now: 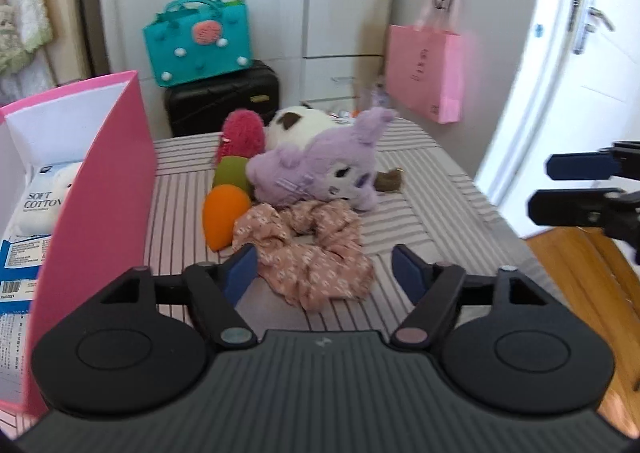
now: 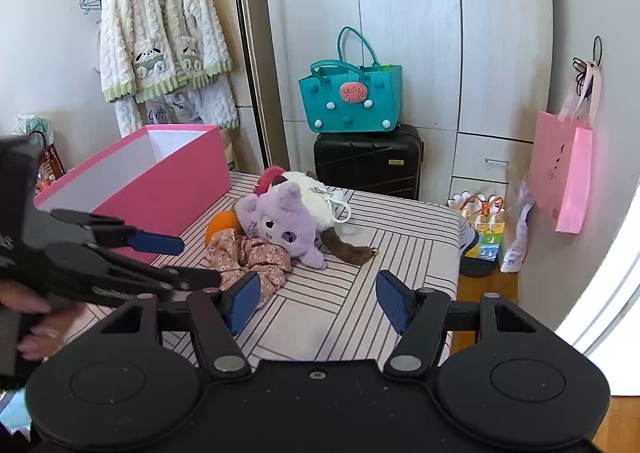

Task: Organize soft objects
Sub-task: 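Reach the left gripper to the floral scrunchie and grasp it, then hold the scrunchie in the left gripper while the right gripper grasps the orange sponge, then carry the scrunchie left and the orange sponge right toward the pink box, then lower the scrunchie into the pink box and open the left gripper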

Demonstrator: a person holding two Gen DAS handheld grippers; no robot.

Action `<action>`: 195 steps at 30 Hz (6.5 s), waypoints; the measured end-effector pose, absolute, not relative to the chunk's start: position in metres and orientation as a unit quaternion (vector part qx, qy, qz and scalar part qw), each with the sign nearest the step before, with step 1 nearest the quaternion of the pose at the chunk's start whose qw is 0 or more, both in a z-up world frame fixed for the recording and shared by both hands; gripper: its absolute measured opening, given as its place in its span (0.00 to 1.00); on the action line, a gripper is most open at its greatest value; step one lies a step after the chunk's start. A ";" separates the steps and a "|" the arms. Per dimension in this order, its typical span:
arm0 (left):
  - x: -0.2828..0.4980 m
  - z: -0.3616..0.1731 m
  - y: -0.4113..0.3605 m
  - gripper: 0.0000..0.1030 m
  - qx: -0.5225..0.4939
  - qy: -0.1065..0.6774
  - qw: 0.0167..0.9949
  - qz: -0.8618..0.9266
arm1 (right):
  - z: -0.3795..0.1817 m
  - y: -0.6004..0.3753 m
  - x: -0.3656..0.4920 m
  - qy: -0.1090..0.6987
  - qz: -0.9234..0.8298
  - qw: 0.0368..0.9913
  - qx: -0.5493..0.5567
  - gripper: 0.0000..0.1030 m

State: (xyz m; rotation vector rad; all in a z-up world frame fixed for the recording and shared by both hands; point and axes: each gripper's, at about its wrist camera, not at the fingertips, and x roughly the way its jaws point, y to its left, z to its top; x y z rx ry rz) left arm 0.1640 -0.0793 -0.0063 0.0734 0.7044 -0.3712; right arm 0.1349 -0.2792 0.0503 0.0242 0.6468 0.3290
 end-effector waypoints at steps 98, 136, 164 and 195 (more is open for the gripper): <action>0.163 -0.040 -0.062 0.49 0.036 0.409 0.894 -0.180 | -0.010 -0.237 0.195 0.394 0.205 0.896 -0.004 0.41; 0.129 0.053 -0.015 0.17 0.067 0.321 0.909 -0.259 | 0.041 -0.214 0.143 0.361 0.276 0.891 -0.013 0.42; 0.203 0.058 0.121 0.18 0.060 0.319 0.942 -0.091 | 0.100 -0.092 0.201 0.281 0.339 0.895 -0.071 0.42; 0.295 0.046 0.148 0.50 0.089 0.371 0.922 -0.068 | 0.054 -0.005 0.297 0.356 0.399 0.829 -0.164 0.42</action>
